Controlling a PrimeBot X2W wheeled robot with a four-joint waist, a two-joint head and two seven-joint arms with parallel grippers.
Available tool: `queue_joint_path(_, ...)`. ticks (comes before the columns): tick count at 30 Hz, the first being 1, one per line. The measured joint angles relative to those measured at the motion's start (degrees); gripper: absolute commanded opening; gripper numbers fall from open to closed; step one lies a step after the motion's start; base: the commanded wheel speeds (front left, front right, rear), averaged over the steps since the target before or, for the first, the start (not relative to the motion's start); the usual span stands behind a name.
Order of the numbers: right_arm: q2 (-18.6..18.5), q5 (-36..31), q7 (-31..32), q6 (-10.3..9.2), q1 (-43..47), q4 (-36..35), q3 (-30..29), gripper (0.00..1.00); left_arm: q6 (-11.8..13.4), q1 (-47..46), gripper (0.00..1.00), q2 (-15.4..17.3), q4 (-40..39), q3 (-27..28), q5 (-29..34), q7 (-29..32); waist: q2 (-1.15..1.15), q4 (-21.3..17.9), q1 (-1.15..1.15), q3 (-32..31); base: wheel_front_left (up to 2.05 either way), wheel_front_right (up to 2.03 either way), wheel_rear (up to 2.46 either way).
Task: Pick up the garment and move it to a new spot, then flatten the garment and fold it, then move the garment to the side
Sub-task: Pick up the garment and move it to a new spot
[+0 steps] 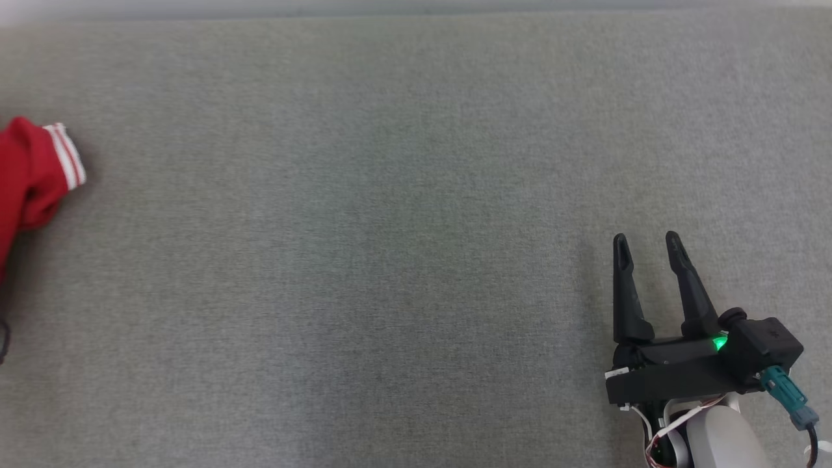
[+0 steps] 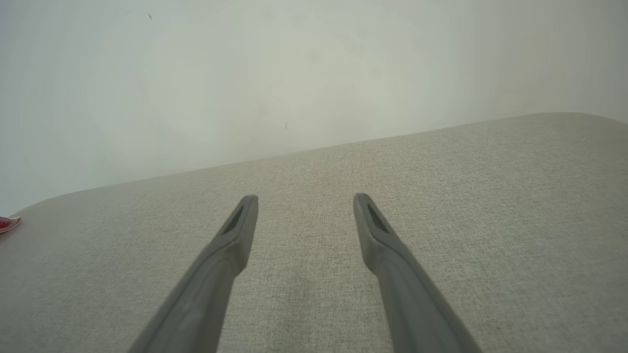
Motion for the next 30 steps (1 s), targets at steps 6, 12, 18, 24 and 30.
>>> queue_joint_path(6,0.0,-0.4,0.0,0.00,-0.3,-0.2,-0.3,1.00,0.0,-1.1,1.00,1.4,6.3,-2.0,-0.5,5.5,0.00,-1.4,0.00,1.8,0.00,0.00,0.00)
queue_joint_path(12,0.0,-0.9,0.0,0.00,-0.4,-0.2,-0.6,1.00,0.5,-2.7,1.00,2.5,10.1,-3.7,-0.2,8.3,0.00,-1.3,-0.01,1.6,0.00,0.00,0.00)
queue_joint_path(18,0.0,-1.0,0.0,0.00,-0.4,0.1,-0.7,1.00,1.5,-3.6,0.00,2.7,12.9,-4.5,0.0,9.1,-0.01,-1.3,-0.02,0.8,0.00,0.00,0.00)
queue_joint_path(24,0.0,-1.3,0.0,0.00,0.3,0.4,-1.5,1.00,1.9,-4.2,0.00,2.7,12.9,-5.0,0.2,4.4,-0.01,-0.8,-0.01,-0.2,0.00,0.00,0.00)
queue_joint_path(30,0.0,-1.2,0.0,0.00,1.4,1.0,-1.6,1.00,1.5,-6.3,0.00,3.0,9.9,-5.2,-0.2,-2.3,-0.01,0.0,-0.02,-2.4,0.00,0.00,0.00)
